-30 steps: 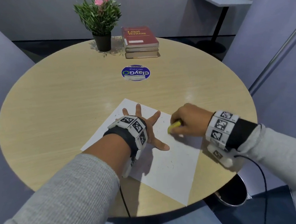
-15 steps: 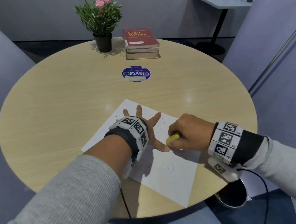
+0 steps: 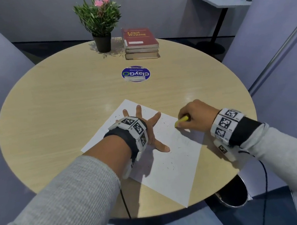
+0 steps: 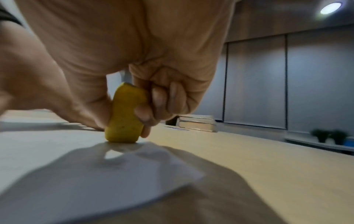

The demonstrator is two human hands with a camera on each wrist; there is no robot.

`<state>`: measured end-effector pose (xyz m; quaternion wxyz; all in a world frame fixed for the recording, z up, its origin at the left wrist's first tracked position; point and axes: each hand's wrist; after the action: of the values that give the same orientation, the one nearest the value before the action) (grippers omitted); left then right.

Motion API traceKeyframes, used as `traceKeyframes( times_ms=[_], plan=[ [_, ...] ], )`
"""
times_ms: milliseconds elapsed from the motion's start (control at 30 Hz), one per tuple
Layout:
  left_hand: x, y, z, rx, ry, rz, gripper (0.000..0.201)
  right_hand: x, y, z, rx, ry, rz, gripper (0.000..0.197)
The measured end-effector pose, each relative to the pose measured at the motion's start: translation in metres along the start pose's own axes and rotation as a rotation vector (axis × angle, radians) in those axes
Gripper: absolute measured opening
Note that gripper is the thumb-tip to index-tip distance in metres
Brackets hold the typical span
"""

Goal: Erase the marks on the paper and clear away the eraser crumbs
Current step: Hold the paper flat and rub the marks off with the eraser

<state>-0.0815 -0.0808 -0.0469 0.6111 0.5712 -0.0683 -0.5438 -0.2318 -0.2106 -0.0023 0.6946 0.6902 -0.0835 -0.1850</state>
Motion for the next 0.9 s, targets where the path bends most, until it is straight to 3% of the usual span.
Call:
traceKeyframes(
  times_ms=[167, 367, 533, 700, 833, 900],
  plan=[
    [-0.002, 0.003, 0.001, 0.008, 0.003, 0.008, 0.134, -0.03, -0.014, -0.035, 0.04, 0.149, -0.056, 0.034],
    [0.004, 0.012, 0.0, 0.127, -0.073, 0.063, 0.144, -0.03, 0.005, 0.012, 0.091, -0.07, 0.117, 0.02],
    [0.007, 0.008, 0.013, 0.157, -0.129, 0.102, 0.138, -0.013, 0.001, 0.01, 0.11, -0.046, 0.017, 0.024],
    [0.003, -0.003, 0.022, 0.151, -0.076, 0.001, 0.12, 0.003, -0.008, -0.019, 0.07, 0.04, -0.043, 0.023],
    [0.001, -0.003, 0.024, 0.12, -0.012, -0.011, 0.119, 0.018, -0.001, -0.005, 0.009, -0.074, -0.046, 0.03],
    [0.005, -0.004, 0.024, 0.112, -0.002, -0.015, 0.122, 0.016, -0.001, -0.009, 0.002, -0.052, -0.051, 0.028]
  ],
)
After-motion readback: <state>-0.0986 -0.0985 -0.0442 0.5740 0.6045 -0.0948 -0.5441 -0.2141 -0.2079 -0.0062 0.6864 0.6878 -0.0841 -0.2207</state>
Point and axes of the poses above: each hand's wrist, its own x-axis towards the middle knuckle, its own y-axis out of the back of the hand, z = x × y, and after that the axes turned 15 degrees about -x, right-handed
